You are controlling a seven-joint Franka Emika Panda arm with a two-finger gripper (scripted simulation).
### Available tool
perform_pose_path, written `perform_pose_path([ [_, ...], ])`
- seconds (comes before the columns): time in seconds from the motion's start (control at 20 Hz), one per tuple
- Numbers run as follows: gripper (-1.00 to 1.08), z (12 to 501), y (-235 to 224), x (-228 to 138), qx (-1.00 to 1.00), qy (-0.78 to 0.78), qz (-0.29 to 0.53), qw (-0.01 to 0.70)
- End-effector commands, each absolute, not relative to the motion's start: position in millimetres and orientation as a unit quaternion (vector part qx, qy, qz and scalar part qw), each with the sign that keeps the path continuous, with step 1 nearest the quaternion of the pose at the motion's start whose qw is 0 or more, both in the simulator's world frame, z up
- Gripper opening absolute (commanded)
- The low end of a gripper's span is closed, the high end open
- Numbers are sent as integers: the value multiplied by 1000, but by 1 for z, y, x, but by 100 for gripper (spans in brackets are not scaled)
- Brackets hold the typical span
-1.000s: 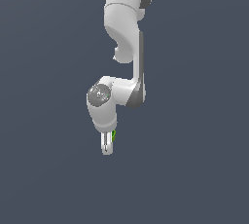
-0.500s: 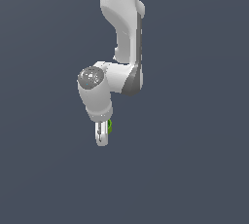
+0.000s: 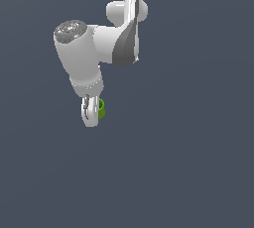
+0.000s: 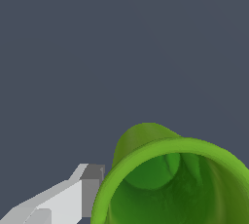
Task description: Pick up the object and move it to a goal position.
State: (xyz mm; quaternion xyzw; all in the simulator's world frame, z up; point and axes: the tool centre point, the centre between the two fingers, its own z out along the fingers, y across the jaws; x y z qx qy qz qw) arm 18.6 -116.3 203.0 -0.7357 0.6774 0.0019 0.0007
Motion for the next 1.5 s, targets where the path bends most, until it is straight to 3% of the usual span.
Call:
perform_pose_path([
  [0.0,-100,232,-125,10,-735,678,2,1],
  [0.8,-100,396,-172,-36,-735,678,0,0],
  [1.45,-100,438,-183,-44,-736,677,0,0],
])
